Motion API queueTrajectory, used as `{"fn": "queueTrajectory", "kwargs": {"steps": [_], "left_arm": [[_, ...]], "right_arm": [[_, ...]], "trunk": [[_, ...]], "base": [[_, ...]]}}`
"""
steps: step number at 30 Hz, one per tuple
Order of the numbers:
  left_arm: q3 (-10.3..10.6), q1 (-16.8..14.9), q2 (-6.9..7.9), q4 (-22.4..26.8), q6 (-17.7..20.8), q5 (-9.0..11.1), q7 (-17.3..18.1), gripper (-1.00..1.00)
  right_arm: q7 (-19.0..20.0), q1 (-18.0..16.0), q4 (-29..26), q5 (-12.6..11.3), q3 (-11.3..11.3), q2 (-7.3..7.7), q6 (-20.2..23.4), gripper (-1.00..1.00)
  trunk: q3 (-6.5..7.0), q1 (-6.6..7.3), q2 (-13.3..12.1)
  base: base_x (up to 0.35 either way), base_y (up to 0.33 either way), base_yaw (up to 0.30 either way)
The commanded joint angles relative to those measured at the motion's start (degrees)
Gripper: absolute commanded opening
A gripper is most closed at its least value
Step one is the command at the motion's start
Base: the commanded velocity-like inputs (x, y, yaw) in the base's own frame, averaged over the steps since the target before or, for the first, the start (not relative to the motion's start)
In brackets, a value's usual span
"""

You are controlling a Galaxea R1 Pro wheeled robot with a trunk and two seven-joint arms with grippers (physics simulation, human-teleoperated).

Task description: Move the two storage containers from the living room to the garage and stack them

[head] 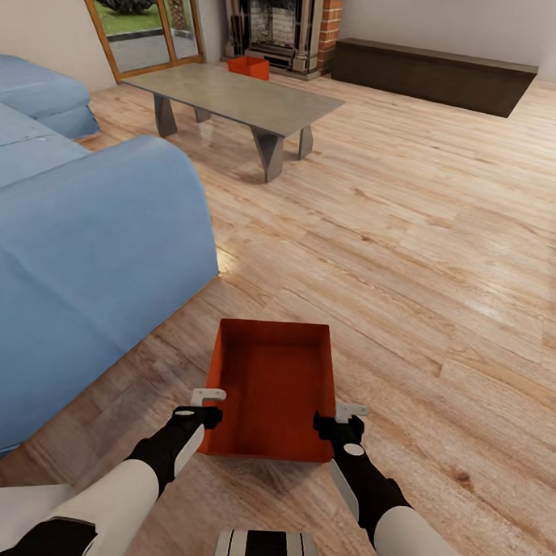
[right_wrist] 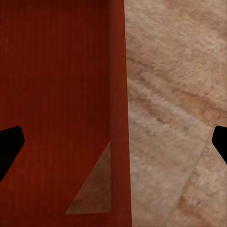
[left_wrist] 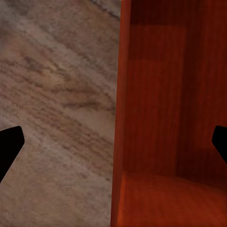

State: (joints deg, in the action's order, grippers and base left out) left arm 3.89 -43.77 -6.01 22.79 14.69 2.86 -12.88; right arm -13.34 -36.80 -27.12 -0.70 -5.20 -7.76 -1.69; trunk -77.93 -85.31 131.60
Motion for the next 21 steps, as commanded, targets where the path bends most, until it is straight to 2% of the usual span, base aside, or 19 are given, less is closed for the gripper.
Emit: {"fn": "queueTrajectory", "kwargs": {"steps": [1,8,12,21], "left_arm": [[0.41,0.0,0.04,0.1,0.34,0.31,-0.39,1.0],[0.42,0.0,0.04,0.08,0.34,0.31,-0.39,1.0],[0.42,0.0,0.04,0.08,0.34,0.31,-0.39,1.0],[0.33,0.0,0.04,0.14,0.34,0.31,-0.39,1.0]], "right_arm": [[-0.4,-0.03,0.05,-0.08,-0.33,0.03,-0.09,1.0],[-0.38,-0.03,0.05,-0.09,-0.33,0.03,-0.21,1.0],[-0.37,-0.04,0.05,-0.09,-0.33,0.03,-0.23,1.0],[-0.37,-0.04,0.05,-0.09,-0.33,0.03,-0.27,1.0]], "trunk": [[-0.03,0.01,0.01],[-0.03,0.01,0.01],[-0.75,-0.87,1.62],[-0.75,-0.87,1.62]], "base": [[0.0,0.0,0.0],[0.0,0.0,0.0],[0.0,0.0,0.0],[0.0,0.0,0.0]]}}
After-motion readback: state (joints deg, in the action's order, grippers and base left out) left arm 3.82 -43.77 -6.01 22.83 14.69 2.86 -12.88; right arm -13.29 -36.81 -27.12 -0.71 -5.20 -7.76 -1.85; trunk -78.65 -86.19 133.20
